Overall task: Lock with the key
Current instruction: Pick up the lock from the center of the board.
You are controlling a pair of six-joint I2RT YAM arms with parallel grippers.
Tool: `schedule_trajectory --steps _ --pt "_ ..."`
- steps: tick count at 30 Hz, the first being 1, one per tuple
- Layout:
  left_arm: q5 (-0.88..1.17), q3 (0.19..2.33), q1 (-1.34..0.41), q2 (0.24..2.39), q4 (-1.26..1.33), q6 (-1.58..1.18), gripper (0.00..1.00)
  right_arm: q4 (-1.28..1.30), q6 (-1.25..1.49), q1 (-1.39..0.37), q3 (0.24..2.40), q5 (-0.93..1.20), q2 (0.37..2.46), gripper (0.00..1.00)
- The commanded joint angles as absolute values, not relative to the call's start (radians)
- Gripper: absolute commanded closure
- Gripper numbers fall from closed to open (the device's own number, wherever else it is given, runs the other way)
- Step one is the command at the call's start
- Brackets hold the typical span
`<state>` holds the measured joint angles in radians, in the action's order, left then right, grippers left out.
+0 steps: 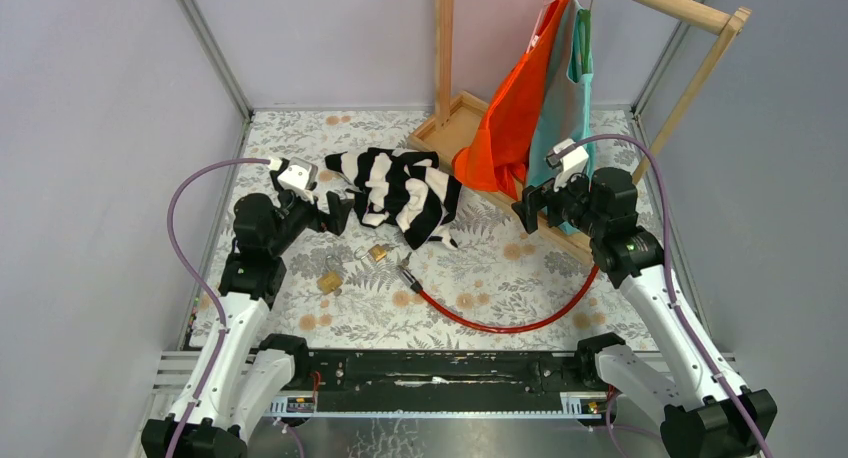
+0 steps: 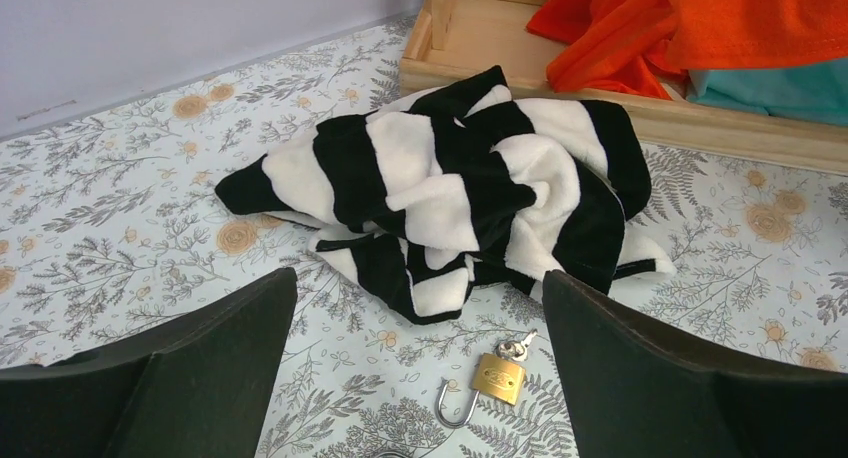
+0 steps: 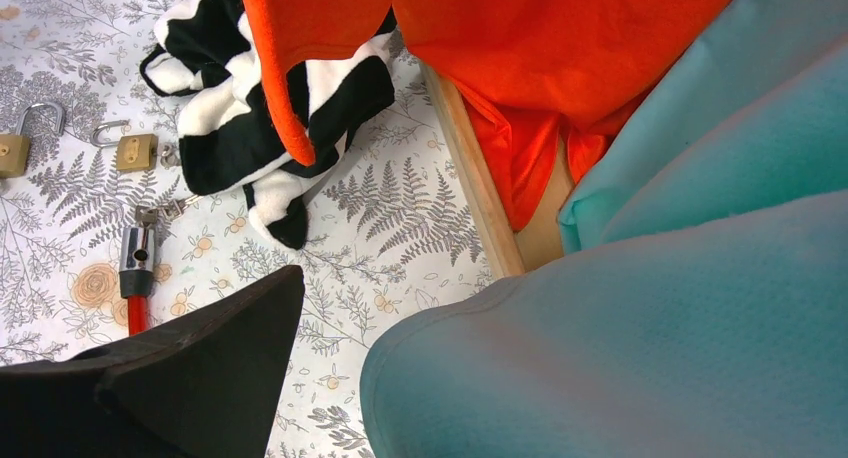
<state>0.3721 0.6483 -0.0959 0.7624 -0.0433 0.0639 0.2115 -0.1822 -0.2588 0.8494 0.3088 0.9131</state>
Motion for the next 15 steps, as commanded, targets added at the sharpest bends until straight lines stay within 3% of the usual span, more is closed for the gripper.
schedule_trajectory --steps 1,15 --pt "0.400 0.636 -0.087 0.755 0.028 0.055 0.00 0.163 -0.181 -0.251 0.856 0.336 0.887 0.01" --pt "0.451 0.612 -0.088 0.768 0.049 0.067 0.00 0.172 -0.173 -0.239 0.859 0.347 0.890 0.01"
